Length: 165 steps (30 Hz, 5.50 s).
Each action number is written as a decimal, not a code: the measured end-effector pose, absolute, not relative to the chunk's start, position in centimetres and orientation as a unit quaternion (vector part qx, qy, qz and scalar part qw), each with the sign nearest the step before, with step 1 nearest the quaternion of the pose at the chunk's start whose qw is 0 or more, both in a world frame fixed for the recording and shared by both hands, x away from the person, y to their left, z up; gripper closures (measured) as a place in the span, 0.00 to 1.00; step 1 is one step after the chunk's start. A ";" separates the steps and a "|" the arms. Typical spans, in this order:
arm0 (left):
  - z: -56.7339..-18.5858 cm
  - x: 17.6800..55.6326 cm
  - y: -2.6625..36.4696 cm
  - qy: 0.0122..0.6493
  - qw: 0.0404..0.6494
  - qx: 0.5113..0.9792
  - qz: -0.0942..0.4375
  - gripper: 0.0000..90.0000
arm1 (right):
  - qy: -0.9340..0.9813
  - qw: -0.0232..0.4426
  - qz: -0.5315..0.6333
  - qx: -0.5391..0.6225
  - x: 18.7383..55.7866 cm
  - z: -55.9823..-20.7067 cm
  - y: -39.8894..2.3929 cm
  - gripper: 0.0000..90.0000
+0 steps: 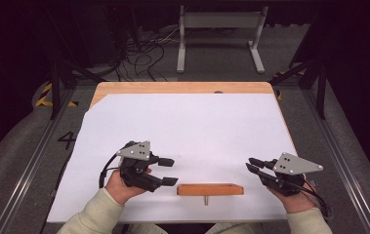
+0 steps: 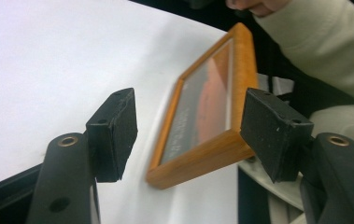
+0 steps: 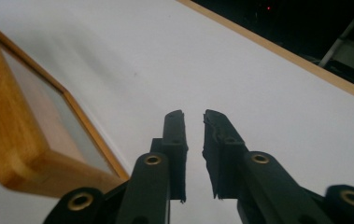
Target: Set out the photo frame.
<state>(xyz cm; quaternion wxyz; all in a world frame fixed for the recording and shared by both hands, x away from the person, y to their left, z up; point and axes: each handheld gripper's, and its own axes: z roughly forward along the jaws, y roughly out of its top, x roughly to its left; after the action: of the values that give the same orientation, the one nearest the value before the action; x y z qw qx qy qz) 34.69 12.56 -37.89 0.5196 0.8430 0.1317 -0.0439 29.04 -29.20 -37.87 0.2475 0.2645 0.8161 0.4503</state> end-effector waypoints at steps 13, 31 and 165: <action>-38.2 35.9 14.2 0.193 0.513 0.837 0.014 0.41 | 0.845 0.203 0.419 0.262 27.7 -39.6 -30.0 1.00; -39.0 36.7 14.9 0.225 0.499 0.836 0.033 0.40 | 0.898 0.100 0.357 0.234 27.6 -42.7 -28.3 1.00; -44.7 34.1 5.0 0.093 0.324 0.932 -0.131 1.00 | 0.844 0.134 0.420 0.305 33.3 -41.0 -26.9 1.00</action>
<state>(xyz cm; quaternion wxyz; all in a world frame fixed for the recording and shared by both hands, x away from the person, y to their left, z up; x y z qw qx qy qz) 34.06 5.04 -44.73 0.3243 0.9322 0.0934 -0.1310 33.33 -26.91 -41.04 0.1336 0.3054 0.8439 0.4203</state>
